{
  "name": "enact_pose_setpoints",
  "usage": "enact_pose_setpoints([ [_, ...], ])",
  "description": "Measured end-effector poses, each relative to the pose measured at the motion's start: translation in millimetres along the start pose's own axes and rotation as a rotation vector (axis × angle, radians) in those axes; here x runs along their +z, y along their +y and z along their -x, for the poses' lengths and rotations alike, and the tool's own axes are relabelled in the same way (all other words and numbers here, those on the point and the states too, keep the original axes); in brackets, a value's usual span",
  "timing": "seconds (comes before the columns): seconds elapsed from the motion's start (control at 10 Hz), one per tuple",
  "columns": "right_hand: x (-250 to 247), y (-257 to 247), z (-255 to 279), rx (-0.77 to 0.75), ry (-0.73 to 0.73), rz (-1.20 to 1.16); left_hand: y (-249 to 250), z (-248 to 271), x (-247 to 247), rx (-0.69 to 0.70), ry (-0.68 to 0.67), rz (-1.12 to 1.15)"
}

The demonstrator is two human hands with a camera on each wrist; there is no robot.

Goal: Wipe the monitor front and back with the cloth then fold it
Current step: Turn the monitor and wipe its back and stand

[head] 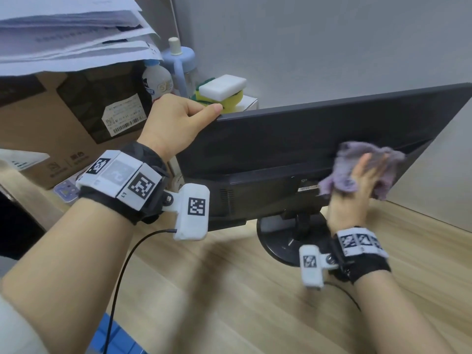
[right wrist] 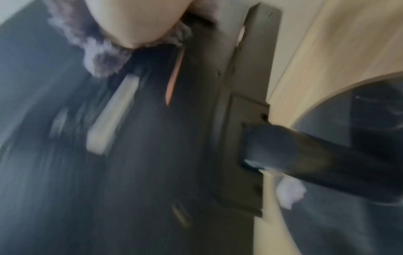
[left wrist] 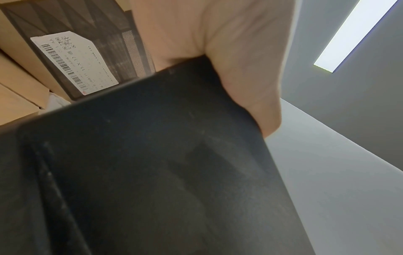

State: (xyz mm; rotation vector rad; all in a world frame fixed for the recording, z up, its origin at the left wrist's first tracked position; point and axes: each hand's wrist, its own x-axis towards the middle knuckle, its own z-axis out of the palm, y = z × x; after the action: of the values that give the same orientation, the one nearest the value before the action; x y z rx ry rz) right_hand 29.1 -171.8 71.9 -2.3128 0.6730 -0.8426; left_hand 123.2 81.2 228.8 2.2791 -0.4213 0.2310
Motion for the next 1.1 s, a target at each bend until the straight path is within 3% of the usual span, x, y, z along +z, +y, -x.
enact_pose_setpoints([
  [0.1, 2, 5, -17, 0.451, 0.023, -0.275, 1, -3, 1, -0.004, 0.006, 0.004],
  [0.2, 52, 1, 20, 0.435, -0.049, -0.325, 1, -5, 3, -0.003, 0.021, 0.013],
  [0.3, 72, -19, 73, 0.293, -0.222, -0.157, 1, -3, 5, -0.006, 0.03, 0.048],
  [0.4, 80, -16, 95, 0.404, -0.337, -0.443, 0, -1, 4, -0.024, 0.019, 0.034],
  [0.5, 55, 6, 37, 0.223, 0.076, 0.063, 0, 0, 3, -0.014, 0.02, 0.018],
  [0.6, 15, 14, -5, 0.557, 0.15, -0.401, -2, 0, 4, -0.004, 0.037, 0.027],
  [0.7, -12, 13, -22, 0.681, 0.147, -0.483, -1, 0, 6, 0.03, 0.05, 0.054],
  [0.8, 14, -11, 11, 0.791, -0.097, -0.499, 1, 0, 7, 0.035, 0.047, 0.056],
  [0.9, 63, -36, 72, 0.658, -0.172, -0.522, -1, 3, 5, 0.001, 0.039, 0.044],
  [1.0, 76, -53, 98, 0.55, -0.191, -0.608, -5, 6, 4, -0.008, 0.04, 0.038],
  [1.1, 66, -33, 76, 0.592, -0.152, -0.581, -3, 4, 5, 0.001, 0.043, 0.039],
])
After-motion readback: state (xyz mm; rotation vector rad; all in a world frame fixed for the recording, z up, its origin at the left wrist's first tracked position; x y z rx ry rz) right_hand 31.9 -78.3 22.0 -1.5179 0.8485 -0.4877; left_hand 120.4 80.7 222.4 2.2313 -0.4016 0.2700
